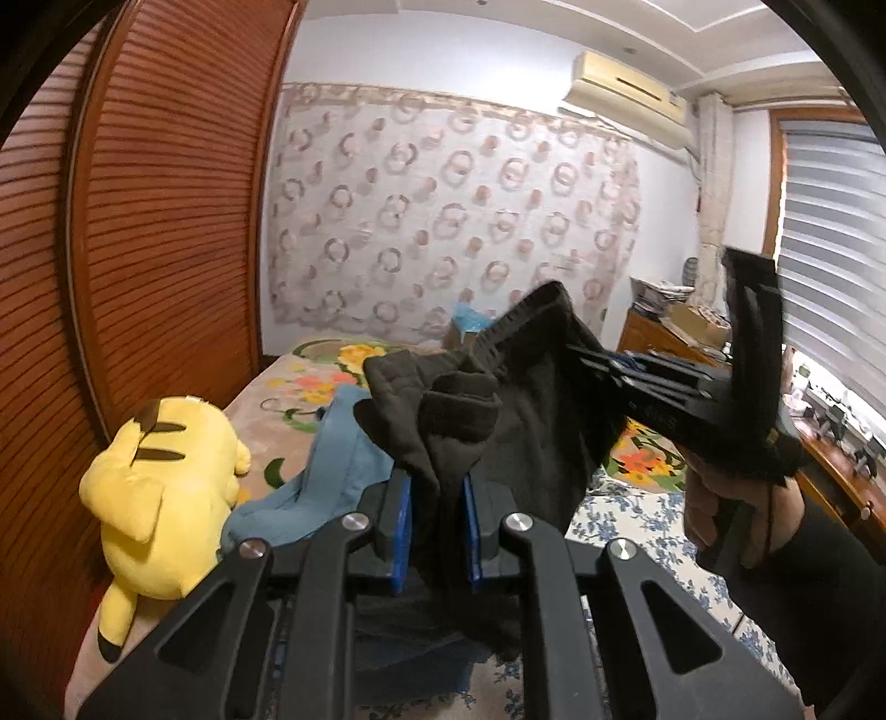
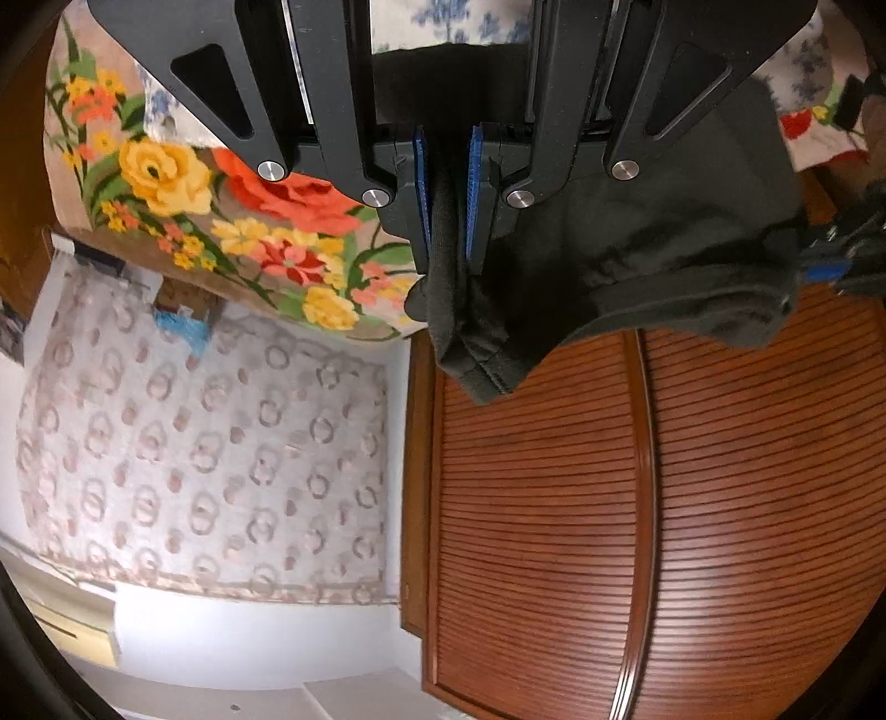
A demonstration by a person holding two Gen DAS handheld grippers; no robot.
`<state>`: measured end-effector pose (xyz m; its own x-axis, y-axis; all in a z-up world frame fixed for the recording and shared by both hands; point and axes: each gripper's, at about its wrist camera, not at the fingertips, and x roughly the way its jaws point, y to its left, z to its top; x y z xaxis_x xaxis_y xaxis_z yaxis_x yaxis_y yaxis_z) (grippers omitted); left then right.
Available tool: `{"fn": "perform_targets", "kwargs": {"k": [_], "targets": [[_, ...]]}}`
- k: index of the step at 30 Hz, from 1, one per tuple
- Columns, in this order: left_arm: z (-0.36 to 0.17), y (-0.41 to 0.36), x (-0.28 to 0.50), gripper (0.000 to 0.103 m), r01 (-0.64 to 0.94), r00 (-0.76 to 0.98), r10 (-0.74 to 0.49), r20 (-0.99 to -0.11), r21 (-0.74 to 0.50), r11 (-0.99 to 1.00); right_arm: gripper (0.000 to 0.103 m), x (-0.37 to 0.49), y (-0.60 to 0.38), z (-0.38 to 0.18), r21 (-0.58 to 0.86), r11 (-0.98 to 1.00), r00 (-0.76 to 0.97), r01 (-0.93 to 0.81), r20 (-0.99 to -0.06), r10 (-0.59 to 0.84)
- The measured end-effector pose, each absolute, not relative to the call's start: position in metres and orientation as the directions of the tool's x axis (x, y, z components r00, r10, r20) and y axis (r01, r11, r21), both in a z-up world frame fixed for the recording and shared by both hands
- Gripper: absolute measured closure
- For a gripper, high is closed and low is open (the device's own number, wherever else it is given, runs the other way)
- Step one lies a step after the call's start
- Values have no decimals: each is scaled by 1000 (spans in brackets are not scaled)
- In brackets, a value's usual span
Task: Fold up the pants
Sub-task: 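Lift the folded black shirt with both grippers toward the blue jeans stack, then lower the held shirt onto the folded blue jeans with both grippers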
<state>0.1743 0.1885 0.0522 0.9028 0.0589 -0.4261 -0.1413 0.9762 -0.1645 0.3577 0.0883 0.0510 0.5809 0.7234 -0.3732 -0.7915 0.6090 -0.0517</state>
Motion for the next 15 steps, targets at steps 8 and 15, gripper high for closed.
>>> {"fn": "perform_targets", "kwargs": {"k": [8, 15], "targets": [[38, 210, 170, 90, -196, 898, 89, -430, -212, 958, 95, 378, 152, 36, -73, 543, 520, -837, -418, 745], [17, 227, 172, 90, -249, 871, 119, -477, -219, 944, 95, 386, 188, 24, -39, 508, 466, -860, -462, 754]]}}
